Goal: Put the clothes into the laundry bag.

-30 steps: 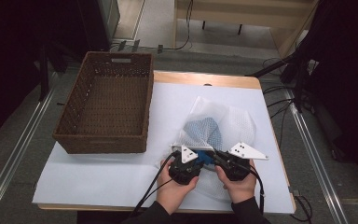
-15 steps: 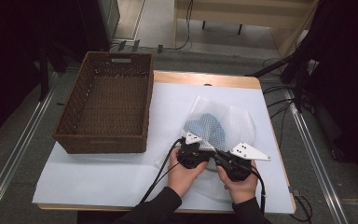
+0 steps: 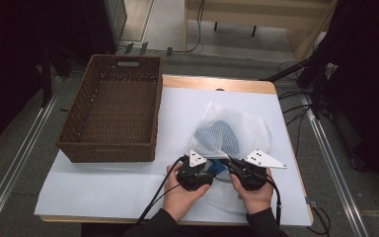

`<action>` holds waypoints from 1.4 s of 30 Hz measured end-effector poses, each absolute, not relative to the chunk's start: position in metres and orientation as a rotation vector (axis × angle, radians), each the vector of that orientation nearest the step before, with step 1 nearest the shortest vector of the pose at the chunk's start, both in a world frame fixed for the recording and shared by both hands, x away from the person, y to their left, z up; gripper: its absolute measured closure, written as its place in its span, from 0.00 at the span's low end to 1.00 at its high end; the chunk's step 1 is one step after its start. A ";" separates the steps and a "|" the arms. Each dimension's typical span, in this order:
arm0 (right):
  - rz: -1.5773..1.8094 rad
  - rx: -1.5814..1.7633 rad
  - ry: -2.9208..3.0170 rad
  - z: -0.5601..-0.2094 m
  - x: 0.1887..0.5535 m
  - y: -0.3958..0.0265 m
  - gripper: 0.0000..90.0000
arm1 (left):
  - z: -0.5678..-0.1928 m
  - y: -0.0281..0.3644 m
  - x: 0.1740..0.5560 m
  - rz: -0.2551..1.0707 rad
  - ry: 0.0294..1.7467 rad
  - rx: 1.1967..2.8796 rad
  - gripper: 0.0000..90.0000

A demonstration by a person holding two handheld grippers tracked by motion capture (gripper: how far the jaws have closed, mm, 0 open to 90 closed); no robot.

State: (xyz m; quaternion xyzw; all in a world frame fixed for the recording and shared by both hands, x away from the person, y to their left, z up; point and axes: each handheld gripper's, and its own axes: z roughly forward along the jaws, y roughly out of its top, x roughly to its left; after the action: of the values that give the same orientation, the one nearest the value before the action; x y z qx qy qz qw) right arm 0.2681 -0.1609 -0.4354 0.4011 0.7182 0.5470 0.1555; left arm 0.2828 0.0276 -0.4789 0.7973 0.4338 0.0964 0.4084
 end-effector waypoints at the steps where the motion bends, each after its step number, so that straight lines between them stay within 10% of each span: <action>1: 1.567 1.148 2.058 -0.436 0.268 -0.161 0.99 | -0.478 0.025 0.283 0.249 1.103 2.013 0.71; 7: 1.570 1.153 2.053 -0.437 0.269 -0.164 0.99 | -0.480 0.010 0.291 0.185 1.135 1.966 0.91; 19: 1.585 1.161 2.036 -0.434 0.268 -0.167 0.99 | -0.476 -0.002 0.310 0.111 1.135 1.755 0.94; 27: 1.552 1.168 2.035 -0.437 0.268 -0.172 0.99 | -0.473 0.021 0.292 0.087 1.024 1.899 0.53; 38: 1.510 1.169 2.068 -0.443 0.264 -0.173 0.99 | -0.460 0.111 0.270 0.428 1.096 1.868 0.47; 42: 1.447 1.177 2.156 -0.454 0.262 -0.172 0.99 | -0.472 0.121 0.275 0.328 1.142 1.905 0.47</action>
State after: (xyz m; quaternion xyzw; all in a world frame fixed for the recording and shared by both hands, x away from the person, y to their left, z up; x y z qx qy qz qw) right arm 0.2622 -0.1717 -0.4543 0.4084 0.7483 0.5022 0.1448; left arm 0.2745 0.1211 -0.4721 0.7648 0.4585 0.1316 0.4332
